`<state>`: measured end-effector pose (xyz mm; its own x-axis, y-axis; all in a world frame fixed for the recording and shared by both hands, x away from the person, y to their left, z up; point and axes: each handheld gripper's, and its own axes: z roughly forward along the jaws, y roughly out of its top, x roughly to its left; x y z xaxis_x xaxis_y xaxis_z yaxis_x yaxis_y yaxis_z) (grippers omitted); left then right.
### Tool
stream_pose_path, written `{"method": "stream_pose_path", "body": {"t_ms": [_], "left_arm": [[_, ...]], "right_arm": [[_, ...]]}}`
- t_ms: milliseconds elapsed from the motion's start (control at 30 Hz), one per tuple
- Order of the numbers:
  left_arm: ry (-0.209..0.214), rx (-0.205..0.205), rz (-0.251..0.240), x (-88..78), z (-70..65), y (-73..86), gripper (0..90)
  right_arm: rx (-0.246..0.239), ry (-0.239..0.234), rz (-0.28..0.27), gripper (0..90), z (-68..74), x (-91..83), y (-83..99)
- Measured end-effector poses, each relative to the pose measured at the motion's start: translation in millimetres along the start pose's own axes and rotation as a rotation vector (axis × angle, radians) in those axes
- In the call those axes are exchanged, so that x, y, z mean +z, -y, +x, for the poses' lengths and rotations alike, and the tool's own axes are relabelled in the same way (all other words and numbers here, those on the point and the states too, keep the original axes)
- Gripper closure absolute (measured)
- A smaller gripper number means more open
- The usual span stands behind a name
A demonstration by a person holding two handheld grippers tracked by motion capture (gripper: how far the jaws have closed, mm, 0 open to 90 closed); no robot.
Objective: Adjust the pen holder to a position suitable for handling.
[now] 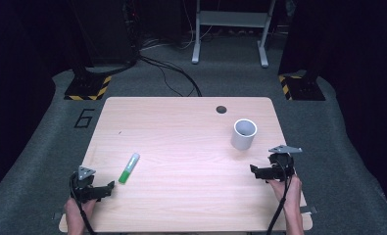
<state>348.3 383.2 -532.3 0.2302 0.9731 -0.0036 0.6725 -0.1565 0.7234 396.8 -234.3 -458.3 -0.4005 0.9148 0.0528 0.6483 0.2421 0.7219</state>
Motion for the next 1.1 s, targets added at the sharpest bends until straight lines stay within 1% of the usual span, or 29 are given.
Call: {"method": "stream_pose_path", "body": {"t_ms": [33, 100, 200, 267, 300, 333, 367, 433, 533, 567, 633, 700, 733, 767, 833, 867, 967, 1067, 1100], "left_arm": [[0.000, 0.000, 0.000, 0.0, 0.0, 0.0, 0.2], [0.000, 0.000, 0.000, 0.0, 0.0, 0.0, 0.3], [0.000, 0.000, 0.000, 0.0, 0.0, 0.0, 0.2], [0.000, 0.000, 0.000, 0.1, 0.0, 0.0, 0.2], [0.000, 0.000, 0.000, 0.0, 0.0, 0.0, 0.2], [0.000, 0.000, 0.000, 0.0, 0.0, 0.0, 0.2], [0.000, 0.000, 0.000, 0.0, 0.0, 0.0, 0.2], [0.000, 0.000, 0.000, 0.0, 0.0, 0.0, 0.2], [0.000, 0.000, 0.000, 0.0, 0.0, 0.0, 0.2], [0.000, 0.000, 0.000, 0.0, 0.0, 0.0, 0.2], [0.000, 0.000, 0.000, 0.0, 0.0, 0.0, 0.2], [0.000, 0.000, 0.000, 0.0, 0.0, 0.0, 0.2], [0.000, 0.000, 0.000, 0.0, 0.0, 0.0, 0.3], [0.000, 0.000, 0.000, 0.0, 0.0, 0.0, 0.2], [0.000, 0.000, 0.000, 0.0, 0.0, 0.0, 0.2], [0.000, 0.000, 0.000, 0.0, 0.0, 0.0, 0.2], [0.000, 0.000, 0.000, 0.0, 0.0, 0.0, 0.2], [0.000, 0.000, 0.000, 0.0, 0.0, 0.0, 0.2], [0.000, 0.000, 0.000, 0.1, 0.0, 0.0, 0.2]], "right_arm": [[0.000, 0.000, 0.000, 0.0, 0.0, 0.0, 0.0], [-0.005, -0.001, 0.004, 0.0, -1.2, 2.4, -5.7], [0.008, -0.014, -0.001, 0.0, -3.2, 6.3, -16.3], [0.008, -0.013, 0.002, 0.0, -3.4, 7.1, -19.2], [-0.003, -0.002, 0.003, 0.0, -3.9, 10.4, -25.0], [-0.003, -0.002, 0.003, 0.0, -3.9, 10.4, -25.0], [0.006, -0.012, 0.011, 0.0, -5.4, 15.5, -32.2], [0.000, -0.009, 0.009, 0.0, -6.9, 19.7, -38.0], [0.021, -0.012, 0.022, 0.0, -8.9, 27.9, -47.1], [0.021, -0.012, 0.022, 0.0, -8.9, 27.9, -47.1], [0.023, -0.002, 0.025, 0.0, -10.2, 34.4, -53.3], [0.029, -0.010, 0.035, 0.0, -12.0, 42.7, -59.9], [0.029, -0.010, 0.035, 0.0, -12.0, 42.7, -59.9], [0.024, -0.011, 0.039, 0.0, -12.7, 48.0, -64.9], [0.027, -0.008, 0.040, 0.0, -12.6, 49.4, -66.5], [0.023, -0.003, 0.039, 0.0, -13.8, 53.5, -70.5], [0.038, -0.008, 0.041, 0.0, -15.7, 60.1, -75.9], [0.030, 0.004, 0.040, 0.0, -16.4, 65.7, -82.2], [0.034, 0.003, 0.045, 0.0, -16.5, 67.6, -83.7]]}}
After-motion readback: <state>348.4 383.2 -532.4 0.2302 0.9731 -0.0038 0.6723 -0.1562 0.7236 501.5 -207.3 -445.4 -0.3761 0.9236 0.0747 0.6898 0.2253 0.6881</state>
